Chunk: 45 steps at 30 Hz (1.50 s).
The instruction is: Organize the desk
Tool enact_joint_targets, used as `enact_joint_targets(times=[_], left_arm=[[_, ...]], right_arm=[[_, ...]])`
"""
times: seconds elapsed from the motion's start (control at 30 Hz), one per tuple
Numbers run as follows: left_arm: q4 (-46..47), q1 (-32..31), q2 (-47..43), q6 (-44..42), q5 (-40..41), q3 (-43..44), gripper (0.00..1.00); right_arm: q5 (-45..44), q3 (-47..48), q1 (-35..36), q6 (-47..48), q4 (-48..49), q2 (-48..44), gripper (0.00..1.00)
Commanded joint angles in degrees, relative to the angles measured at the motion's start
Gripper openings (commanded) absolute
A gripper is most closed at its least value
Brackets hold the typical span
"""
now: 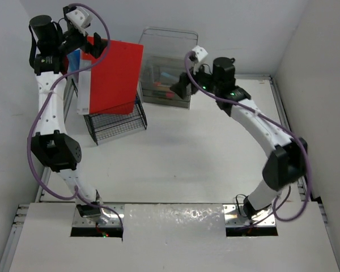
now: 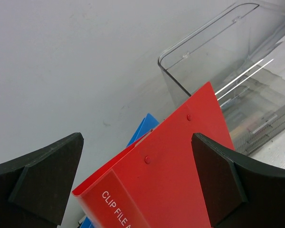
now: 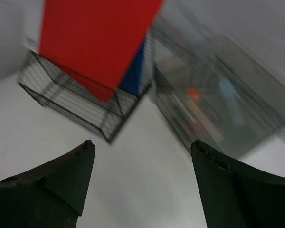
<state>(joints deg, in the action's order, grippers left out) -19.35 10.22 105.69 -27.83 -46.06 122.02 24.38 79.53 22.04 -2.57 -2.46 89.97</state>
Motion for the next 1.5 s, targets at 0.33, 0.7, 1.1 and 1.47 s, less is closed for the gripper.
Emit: enact_joint_targets(times=[0.33, 0.7, 1.1, 1.47], left_arm=[[-9.2, 3.7, -9.4, 4.8, 13.6, 4.0, 0.96], [-12.9, 4.4, -11.6, 3.4, 14.2, -6.6, 0.96], [-11.4, 3.5, -8.7, -0.8, 11.0, -10.1, 0.96], [-8.6, 3.1, -5.4, 0.6, 8.9, -10.7, 0.96]], right_arm=[[16.8, 32.9, 3.5, -33.9, 33.7, 35.7, 0.75], [11.0, 40.4, 6.6, -34.1, 34.5, 46.8, 0.74], [3.4, 35.5, 8.6, -30.7, 32.7, 47.1, 0.72], [3.2, 36.3, 9.4, -33.3, 35.7, 51.0, 0.73]])
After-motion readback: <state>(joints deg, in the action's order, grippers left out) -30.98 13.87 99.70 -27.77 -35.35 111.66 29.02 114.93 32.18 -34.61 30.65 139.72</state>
